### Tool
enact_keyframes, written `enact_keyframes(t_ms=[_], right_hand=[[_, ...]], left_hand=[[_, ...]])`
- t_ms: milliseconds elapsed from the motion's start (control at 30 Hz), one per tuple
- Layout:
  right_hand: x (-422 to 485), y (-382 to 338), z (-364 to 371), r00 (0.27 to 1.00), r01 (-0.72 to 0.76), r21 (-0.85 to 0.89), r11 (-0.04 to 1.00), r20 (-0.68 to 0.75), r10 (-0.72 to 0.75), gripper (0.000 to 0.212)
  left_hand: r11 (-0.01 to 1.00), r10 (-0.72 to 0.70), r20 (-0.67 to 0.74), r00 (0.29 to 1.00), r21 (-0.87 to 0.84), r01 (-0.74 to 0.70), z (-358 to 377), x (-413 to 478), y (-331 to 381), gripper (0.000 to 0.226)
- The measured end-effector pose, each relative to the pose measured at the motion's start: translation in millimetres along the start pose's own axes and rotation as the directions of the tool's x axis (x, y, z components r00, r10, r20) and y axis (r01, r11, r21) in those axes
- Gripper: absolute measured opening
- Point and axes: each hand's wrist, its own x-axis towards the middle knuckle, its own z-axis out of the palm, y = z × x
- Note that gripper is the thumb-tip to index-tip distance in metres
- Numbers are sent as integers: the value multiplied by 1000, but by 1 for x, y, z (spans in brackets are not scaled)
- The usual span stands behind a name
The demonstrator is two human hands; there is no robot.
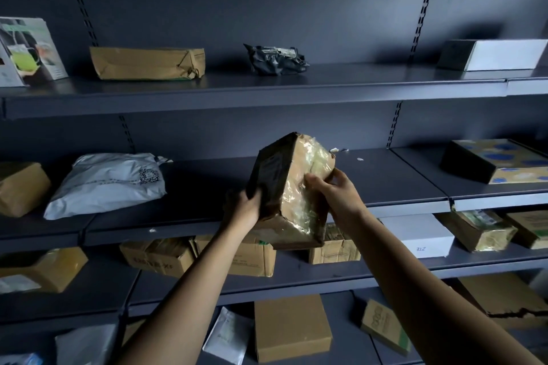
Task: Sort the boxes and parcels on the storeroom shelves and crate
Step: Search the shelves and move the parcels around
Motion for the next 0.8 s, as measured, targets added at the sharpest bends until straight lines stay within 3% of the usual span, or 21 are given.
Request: enact_keyframes(t_ms=[100, 167, 233, 367, 500, 667, 733, 800], right_hand=[[1, -4, 8, 994, 30, -166, 986, -100, -47, 40], [0, -6, 14, 982, 59, -307, 950, -152, -110, 50], [-4, -7, 19, 967, 115, -407, 906, -162, -195, 48], [-4, -11, 23, 963, 229, -440, 869, -30, -269, 13], [-8, -14, 27, 978, 206, -428, 880, 61, -200, 33], [-16, -12, 28, 939, 339, -438, 833, 216, -268, 40], [-16, -11, 27, 920, 381, -457, 804, 273, -281, 40], [-14, -11, 26, 899, 418, -469, 778, 334, -282, 40]], left_hand=[[992, 110, -19, 994, 63, -108, 0, -6, 9, 47], [993, 116, 52, 992, 9, -116, 1, -11, 17, 60], [992, 128, 127, 984, -23, -126, 1, -13, 22, 73], [990, 118, 129, 985, -89, -107, 0, -3, 18, 101], [993, 97, 142, 985, -74, -87, 2, 0, 16, 136], [1000, 25, 119, 993, -17, -23, -2, 8, 16, 157], [998, 0, 141, 990, -66, 10, -6, 10, 12, 160], [994, -25, 147, 989, -103, 40, -9, 9, 9, 142]])
